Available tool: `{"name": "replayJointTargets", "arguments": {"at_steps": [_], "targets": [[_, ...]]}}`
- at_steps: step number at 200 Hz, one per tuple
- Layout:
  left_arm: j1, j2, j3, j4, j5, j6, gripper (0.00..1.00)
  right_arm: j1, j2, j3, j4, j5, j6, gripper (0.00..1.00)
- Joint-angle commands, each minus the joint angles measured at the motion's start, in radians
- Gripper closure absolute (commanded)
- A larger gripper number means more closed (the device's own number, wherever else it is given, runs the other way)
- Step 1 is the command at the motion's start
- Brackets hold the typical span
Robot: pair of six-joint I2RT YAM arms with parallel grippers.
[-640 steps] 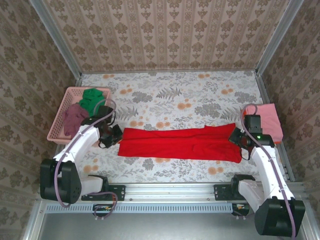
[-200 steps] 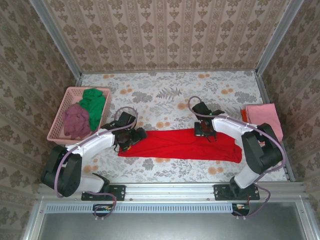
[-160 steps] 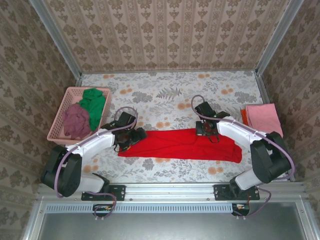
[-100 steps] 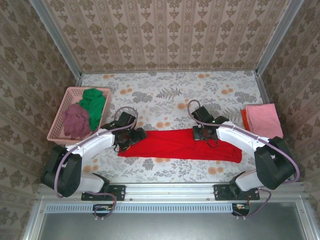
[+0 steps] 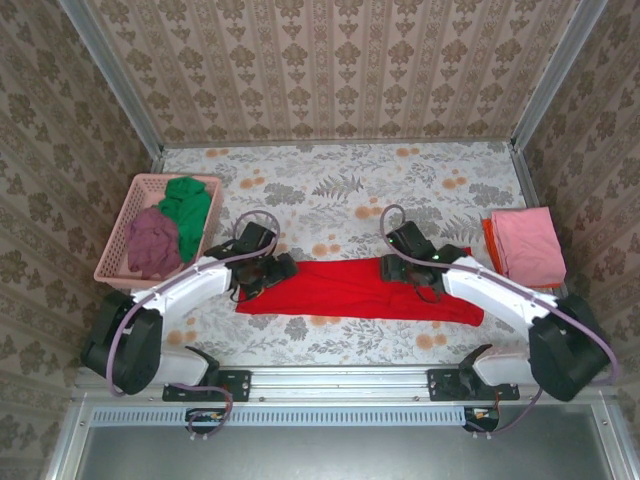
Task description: Fold and stack the t-shirts
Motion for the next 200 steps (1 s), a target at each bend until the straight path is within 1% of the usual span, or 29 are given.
{"name": "replayJointTargets", "arguments": {"at_steps": [1, 14, 25, 49, 67, 80, 106, 122, 131, 150, 169, 183, 200], "targets": [[-0.051, 0.063, 0.061, 0.057, 0.021, 0.016, 0.10, -0.082, -0.077, -0.081, 0.046, 0.033, 0.120, 0.33], [-0.064, 0.113, 0.087, 0.053, 0.026, 0.015, 0.10, -0.147, -0.117, -0.146, 0.081, -0.029, 0.205, 0.33], [-0.067, 0.141, 0.086, 0.065, 0.037, 0.008, 0.10, -0.194, -0.141, -0.203, 0.135, -0.100, 0.244, 0.33], [-0.065, 0.159, 0.052, 0.110, 0.046, 0.005, 0.09, -0.254, -0.132, -0.269, 0.205, -0.179, 0.299, 0.33], [-0.063, 0.175, 0.040, 0.106, 0.041, 0.009, 0.06, -0.276, -0.082, -0.295, 0.285, -0.236, 0.310, 0.33], [-0.064, 0.177, 0.019, 0.108, 0.036, -0.007, 0.05, -0.288, -0.035, -0.302, 0.332, -0.251, 0.312, 0.33], [-0.074, 0.135, -0.044, 0.132, 0.037, -0.052, 0.03, -0.353, 0.092, -0.265, 0.409, -0.284, 0.273, 0.33], [-0.084, 0.099, -0.072, 0.132, 0.024, -0.082, 0.03, -0.389, 0.202, -0.186, 0.434, -0.293, 0.253, 0.33], [-0.088, 0.083, -0.087, 0.140, 0.023, -0.102, 0.00, -0.401, 0.268, -0.132, 0.442, -0.291, 0.241, 0.33], [-0.103, 0.060, -0.108, 0.180, 0.013, -0.143, 0.00, -0.423, 0.420, 0.019, 0.451, -0.299, 0.230, 0.32], [-0.137, 0.038, -0.104, 0.208, -0.011, -0.172, 0.00, -0.429, 0.564, 0.184, 0.432, -0.287, 0.210, 0.31], [-0.169, -0.010, -0.103, 0.198, -0.083, -0.193, 0.00, -0.436, 0.661, 0.316, 0.390, -0.295, 0.191, 0.30], [-0.189, -0.102, -0.107, 0.155, -0.171, -0.170, 0.00, -0.438, 0.760, 0.464, 0.355, -0.310, 0.170, 0.29]]}}
